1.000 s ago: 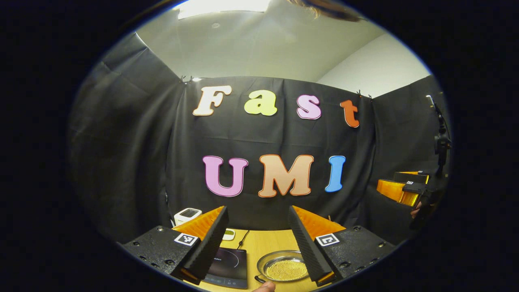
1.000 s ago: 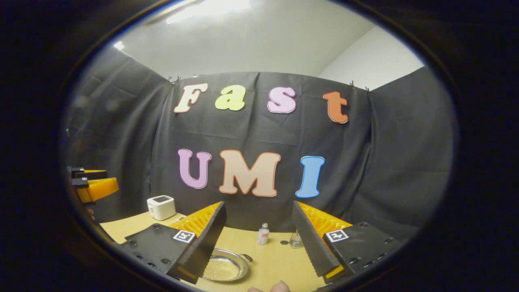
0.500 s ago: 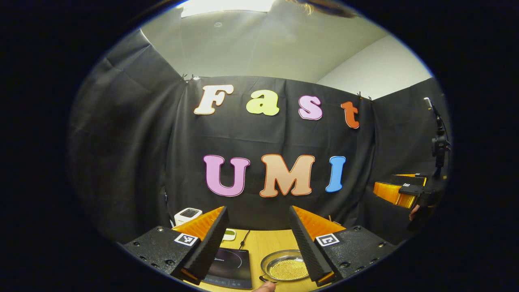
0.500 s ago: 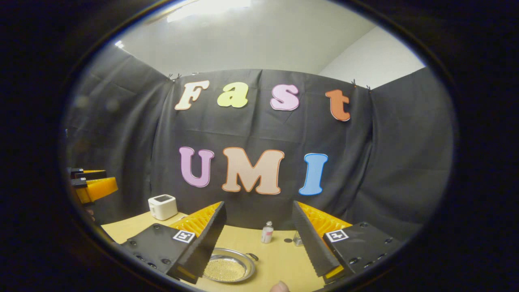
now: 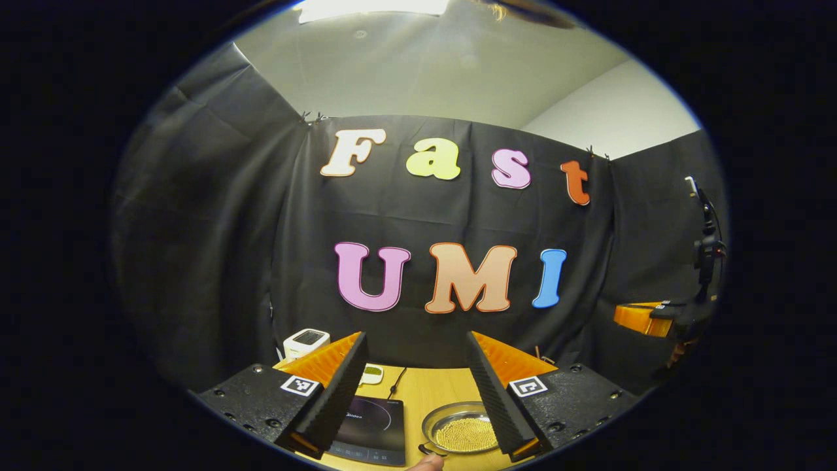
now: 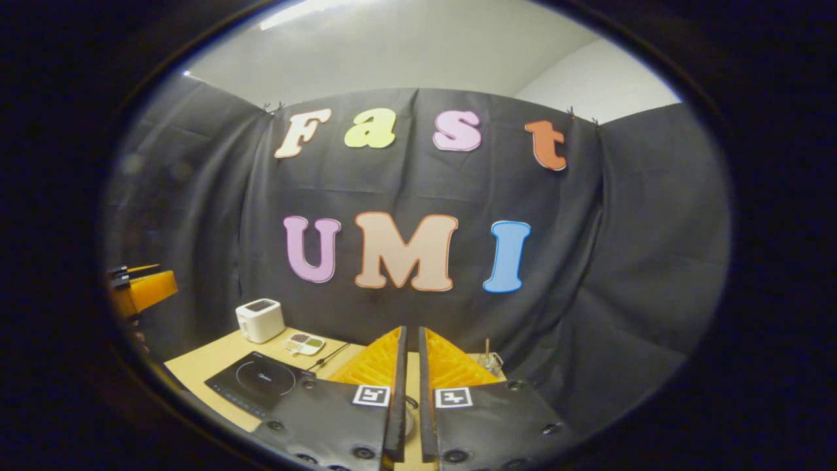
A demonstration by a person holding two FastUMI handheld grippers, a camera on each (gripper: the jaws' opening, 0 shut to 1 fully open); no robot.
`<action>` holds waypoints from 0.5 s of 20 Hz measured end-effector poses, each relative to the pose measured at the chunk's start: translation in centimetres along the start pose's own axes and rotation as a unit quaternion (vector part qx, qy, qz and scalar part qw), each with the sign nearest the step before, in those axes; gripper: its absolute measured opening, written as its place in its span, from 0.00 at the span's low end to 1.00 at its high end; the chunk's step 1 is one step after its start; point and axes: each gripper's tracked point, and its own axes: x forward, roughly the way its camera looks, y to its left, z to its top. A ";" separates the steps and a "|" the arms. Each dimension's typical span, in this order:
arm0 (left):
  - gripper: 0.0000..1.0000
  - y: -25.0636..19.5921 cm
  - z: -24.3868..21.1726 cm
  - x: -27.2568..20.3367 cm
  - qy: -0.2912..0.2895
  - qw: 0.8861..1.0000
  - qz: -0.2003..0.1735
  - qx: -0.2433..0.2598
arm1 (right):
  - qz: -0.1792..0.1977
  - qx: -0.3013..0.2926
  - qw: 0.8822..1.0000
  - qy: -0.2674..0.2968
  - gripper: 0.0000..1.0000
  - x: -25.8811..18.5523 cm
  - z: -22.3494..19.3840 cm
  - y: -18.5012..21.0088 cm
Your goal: First push the handle of the pot to place it horizontally, then grasp the pot with both hands and set it on the induction cooktop.
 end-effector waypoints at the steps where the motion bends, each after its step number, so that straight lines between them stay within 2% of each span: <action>1: 0.90 0.1 0.1 0.3 0.002 1.000 0.005 0.004 | 0.012 0.003 1.000 0.013 0.04 0.6 -0.9 0.3; 2: 0.90 0.3 0.0 0.6 0.004 1.000 0.011 0.009 | 0.028 0.013 0.999 0.028 0.01 0.7 -1.8 0.8; 3: 0.90 0.2 0.2 0.9 0.002 1.000 0.015 0.011 | 0.041 0.025 0.998 0.046 0.05 1.0 -3.0 1.3; 7: 0.90 0.0 -0.6 1.8 0.011 1.000 0.028 0.010 | 0.077 0.043 0.994 0.065 0.07 2.2 -5.3 2.0; 10: 0.88 0.8 -1.0 2.3 0.015 0.999 0.038 0.014 | 0.091 0.055 0.990 0.092 0.07 2.9 -7.8 2.9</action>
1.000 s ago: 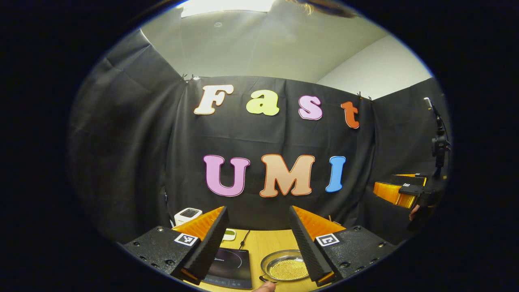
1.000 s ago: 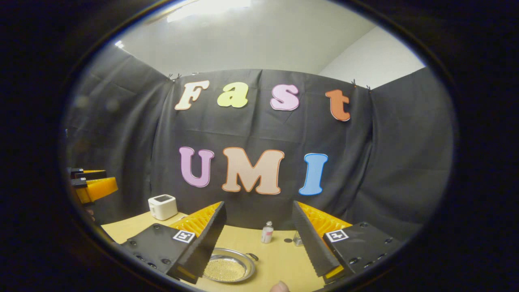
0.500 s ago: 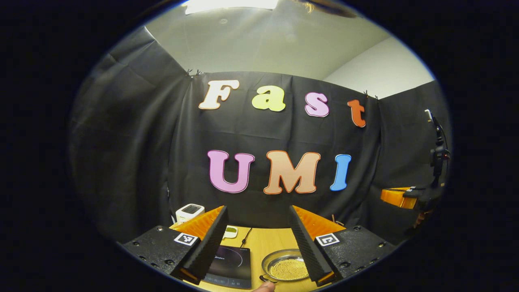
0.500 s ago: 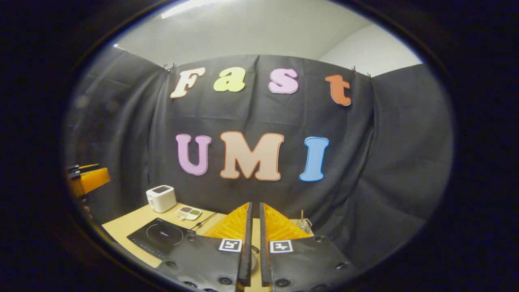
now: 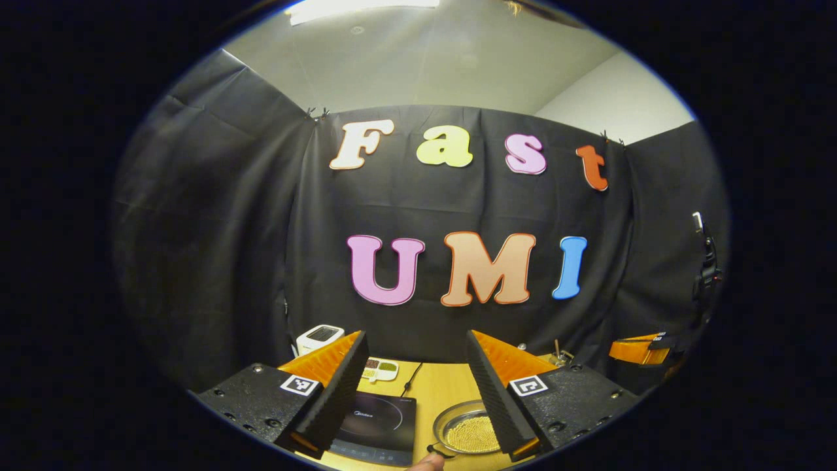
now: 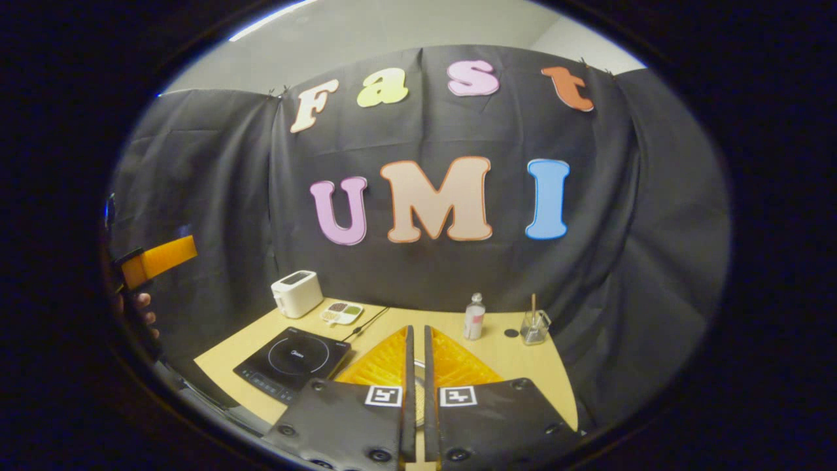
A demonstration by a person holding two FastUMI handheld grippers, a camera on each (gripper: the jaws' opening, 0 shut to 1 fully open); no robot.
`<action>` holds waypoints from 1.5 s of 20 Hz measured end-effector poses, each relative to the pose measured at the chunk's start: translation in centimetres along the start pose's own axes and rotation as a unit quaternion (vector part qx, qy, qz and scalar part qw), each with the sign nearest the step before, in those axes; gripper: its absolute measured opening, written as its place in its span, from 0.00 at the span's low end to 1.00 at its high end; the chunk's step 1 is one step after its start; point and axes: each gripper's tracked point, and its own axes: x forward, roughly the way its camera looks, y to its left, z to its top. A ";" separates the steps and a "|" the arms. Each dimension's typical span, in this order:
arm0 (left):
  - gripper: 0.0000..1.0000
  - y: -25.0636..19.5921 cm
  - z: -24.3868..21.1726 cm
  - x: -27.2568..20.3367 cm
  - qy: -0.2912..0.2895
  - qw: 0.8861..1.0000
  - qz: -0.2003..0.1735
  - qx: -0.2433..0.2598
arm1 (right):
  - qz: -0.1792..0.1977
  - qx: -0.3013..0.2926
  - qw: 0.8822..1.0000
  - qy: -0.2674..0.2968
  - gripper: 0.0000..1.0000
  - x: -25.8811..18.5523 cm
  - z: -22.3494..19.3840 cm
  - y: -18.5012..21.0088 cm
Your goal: First push the handle of the pot to place it horizontally, then grasp the pot with both hands and set it on the induction cooktop.
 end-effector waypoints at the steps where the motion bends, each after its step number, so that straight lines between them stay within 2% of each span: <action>1: 0.90 0.2 -0.1 0.5 0.000 1.000 -0.002 -0.003 | -0.005 0.004 1.000 0.009 0.07 0.5 -0.5 0.0; 2: 0.85 0.5 -0.7 1.0 0.008 1.000 -0.006 -0.003 | -0.010 0.014 1.000 0.022 0.07 0.9 -1.6 -0.1; 3: 0.90 1.1 -1.2 1.7 0.011 1.000 -0.012 -0.005 | -0.014 0.025 0.999 0.031 0.07 1.5 -2.3 0.2; 9: 0.90 6.7 -3.4 7.4 0.019 0.999 -0.047 -0.008 | -0.074 0.044 0.992 0.088 0.00 4.4 -7.5 3.2; 10: 0.90 7.7 -4.2 7.9 0.025 0.998 -0.055 -0.003 | -0.081 0.045 0.991 0.101 0.02 4.7 -8.8 4.1; 12: 0.90 8.6 -5.0 9.3 0.024 0.997 -0.080 0.003 | -0.090 0.066 0.985 0.131 0.03 5.5 -11.0 6.2; 13: 0.90 9.0 -5.6 9.9 0.026 0.995 -0.091 0.010 | -0.091 0.083 0.983 0.140 0.00 6.1 -11.6 7.5; 14: 0.90 9.4 -5.9 10.4 0.024 0.994 -0.102 0.016 | -0.095 0.091 0.980 0.147 0.02 6.7 -12.4 8.3; 15: 0.95 9.6 -6.2 11.0 0.025 0.993 -0.112 0.020 | -0.103 0.093 0.978 0.159 0.02 7.1 -13.5 8.8; 16: 0.86 9.8 -6.7 11.2 0.029 0.992 -0.123 0.021 | -0.107 0.096 0.974 0.175 0.03 7.3 -14.8 9.5; 19: 0.90 9.9 -8.4 11.9 0.042 0.989 -0.142 0.008 | -0.105 0.113 0.965 0.213 0.00 7.8 -17.5 11.7; 22: 0.90 10.1 -10.6 12.4 0.068 0.987 -0.146 -0.016 | -0.112 0.120 0.954 0.253 0.00 7.5 -20.6 12.7; 23: 0.90 10.3 -11.2 12.5 0.074 0.986 -0.147 -0.022 | -0.112 0.115 0.949 0.270 0.03 7.1 -21.9 13.0; 24: 0.91 10.6 -11.6 12.6 0.077 0.986 -0.144 -0.024 | -0.112 0.108 0.945 0.286 0.00 6.9 -23.3 13.4; 25: 0.91 11.1 -11.8 12.8 0.077 0.987 -0.140 -0.024 | -0.111 0.101 0.941 0.302 0.03 6.6 -24.5 13.5; 30: 0.90 13.1 -13.6 13.4 0.091 0.988 -0.125 -0.016 | -0.111 0.105 0.921 0.357 0.00 6.4 -29.3 14.2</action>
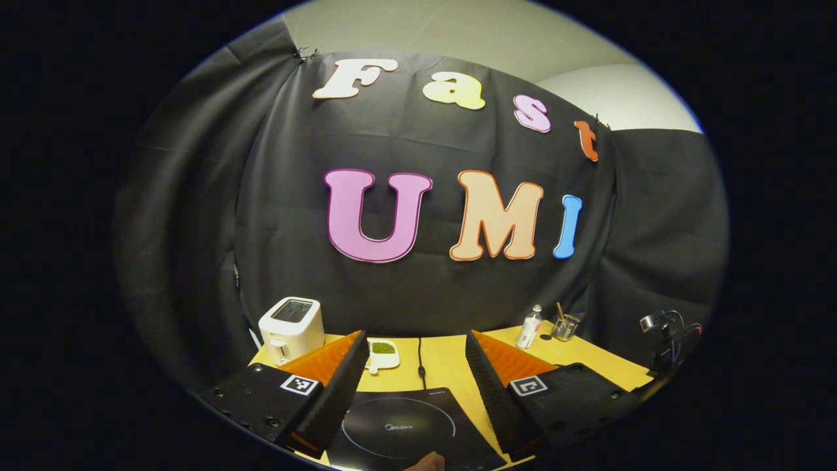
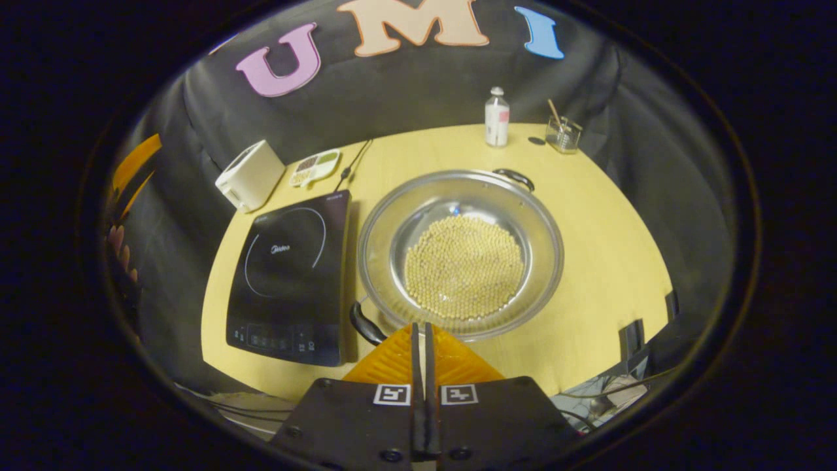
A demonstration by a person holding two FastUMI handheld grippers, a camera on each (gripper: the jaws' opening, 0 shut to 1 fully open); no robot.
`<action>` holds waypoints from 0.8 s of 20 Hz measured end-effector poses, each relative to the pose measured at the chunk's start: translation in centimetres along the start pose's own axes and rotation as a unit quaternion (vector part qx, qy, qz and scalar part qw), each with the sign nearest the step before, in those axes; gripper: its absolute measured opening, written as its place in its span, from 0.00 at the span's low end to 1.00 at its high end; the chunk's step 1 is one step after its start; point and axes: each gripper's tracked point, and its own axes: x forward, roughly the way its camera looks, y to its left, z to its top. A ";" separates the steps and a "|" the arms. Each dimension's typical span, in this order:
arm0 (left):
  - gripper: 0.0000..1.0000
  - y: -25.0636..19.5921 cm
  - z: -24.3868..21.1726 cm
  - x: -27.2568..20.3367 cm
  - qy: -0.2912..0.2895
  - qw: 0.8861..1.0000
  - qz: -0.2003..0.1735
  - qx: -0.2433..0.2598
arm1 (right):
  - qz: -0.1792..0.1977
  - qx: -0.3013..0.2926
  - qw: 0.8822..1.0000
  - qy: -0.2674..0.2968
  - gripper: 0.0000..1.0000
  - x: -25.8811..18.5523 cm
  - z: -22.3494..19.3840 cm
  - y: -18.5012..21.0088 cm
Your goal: First push the handle of the pot to place it horizontally, then grasp the pot with both hands and set it on the induction cooktop.
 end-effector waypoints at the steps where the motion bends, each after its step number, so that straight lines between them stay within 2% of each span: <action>1: 0.90 0.5 -0.1 -0.1 0.001 1.000 0.004 0.000 | -0.002 -0.004 1.000 0.007 0.03 0.5 -0.4 0.0; 5: 0.90 1.7 -0.8 -0.6 0.007 1.000 0.014 0.002 | -0.007 -0.024 0.999 0.036 0.03 2.2 -2.3 0.6; 6: 0.91 1.9 -1.1 -0.5 0.010 1.000 0.017 0.002 | -0.007 -0.028 0.999 0.043 0.00 2.7 -2.7 0.9; 9: 0.91 2.5 -1.3 -0.9 0.013 1.000 0.023 0.001 | -0.016 -0.045 0.997 0.063 0.00 4.5 -3.8 1.2; 10: 0.90 2.7 -1.5 -1.0 0.015 1.000 0.026 0.003 | -0.016 -0.049 0.996 0.068 0.03 4.9 -4.0 1.4; 12: 0.91 3.2 -1.5 -1.3 0.014 0.999 0.031 0.005 | -0.016 -0.052 0.996 0.065 0.03 5.4 -3.8 1.6; 13: 0.91 3.4 -1.5 -1.4 0.014 0.999 0.033 0.005 | -0.014 -0.051 0.996 0.067 0.00 5.6 -3.6 1.8; 16: 0.91 3.6 -1.7 -1.7 0.018 0.999 0.035 0.007 | -0.011 -0.050 0.996 0.070 0.03 6.2 -3.7 2.6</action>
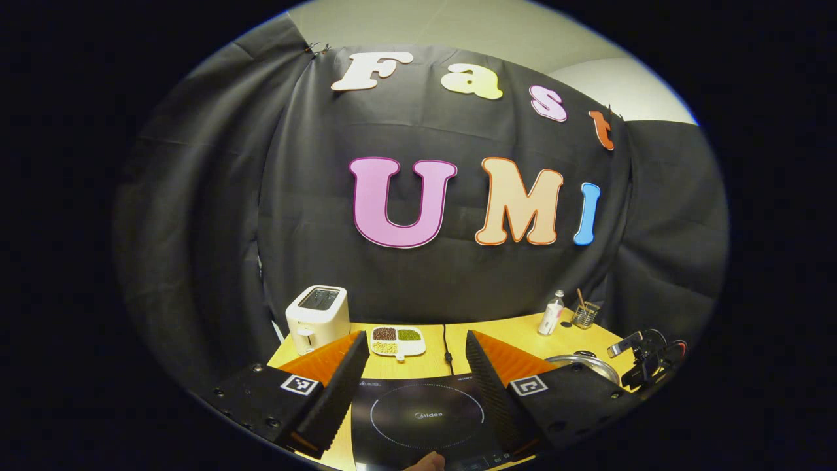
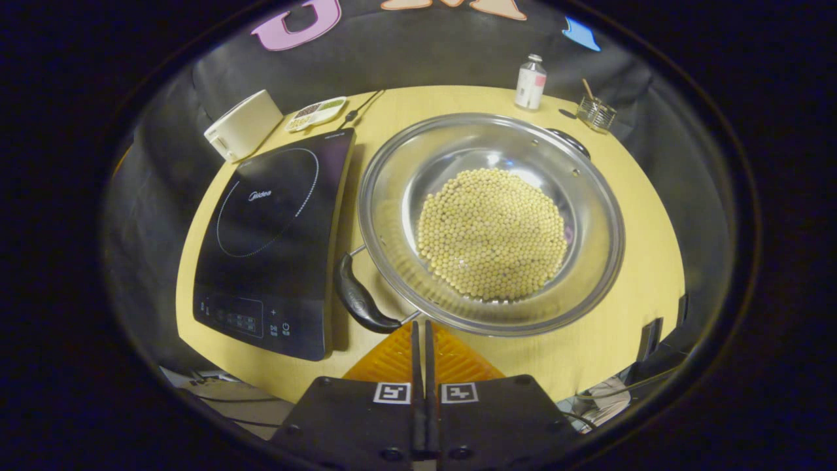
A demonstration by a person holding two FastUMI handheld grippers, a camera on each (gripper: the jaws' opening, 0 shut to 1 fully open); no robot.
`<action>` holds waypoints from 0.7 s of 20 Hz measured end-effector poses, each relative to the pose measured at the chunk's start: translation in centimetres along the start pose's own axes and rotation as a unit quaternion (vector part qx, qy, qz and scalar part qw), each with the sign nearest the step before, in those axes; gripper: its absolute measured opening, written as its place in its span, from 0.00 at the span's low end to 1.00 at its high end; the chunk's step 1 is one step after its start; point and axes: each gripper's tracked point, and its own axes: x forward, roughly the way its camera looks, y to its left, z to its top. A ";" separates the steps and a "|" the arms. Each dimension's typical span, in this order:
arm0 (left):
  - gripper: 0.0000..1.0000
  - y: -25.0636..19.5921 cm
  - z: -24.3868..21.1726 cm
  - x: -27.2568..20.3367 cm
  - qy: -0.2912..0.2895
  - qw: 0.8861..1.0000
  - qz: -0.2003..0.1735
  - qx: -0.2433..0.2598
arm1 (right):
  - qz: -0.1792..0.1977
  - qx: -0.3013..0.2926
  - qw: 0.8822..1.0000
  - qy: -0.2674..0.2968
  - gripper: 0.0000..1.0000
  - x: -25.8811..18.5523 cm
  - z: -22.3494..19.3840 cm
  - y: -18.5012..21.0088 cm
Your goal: First push the handle of the pot to place it horizontally, then grasp the pot with both hands and set it on the induction cooktop.
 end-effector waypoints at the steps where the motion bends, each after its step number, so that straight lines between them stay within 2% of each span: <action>1: 0.91 0.1 0.2 0.0 -0.002 1.000 0.000 0.000 | 0.003 0.001 1.000 -0.004 0.03 0.0 0.4 0.4; 12: 0.90 -0.2 0.1 -0.2 0.000 1.000 -0.002 0.001 | 0.024 0.004 1.000 -0.019 0.03 1.7 3.3 4.1; 13: 0.90 -0.1 0.2 -0.3 0.001 1.000 -0.003 0.002 | 0.024 0.005 0.999 -0.020 0.00 1.9 3.5 4.3; 14: 0.90 -0.1 0.0 -0.5 0.002 1.000 -0.003 0.002 | 0.024 0.007 0.999 -0.021 0.03 2.1 3.7 4.5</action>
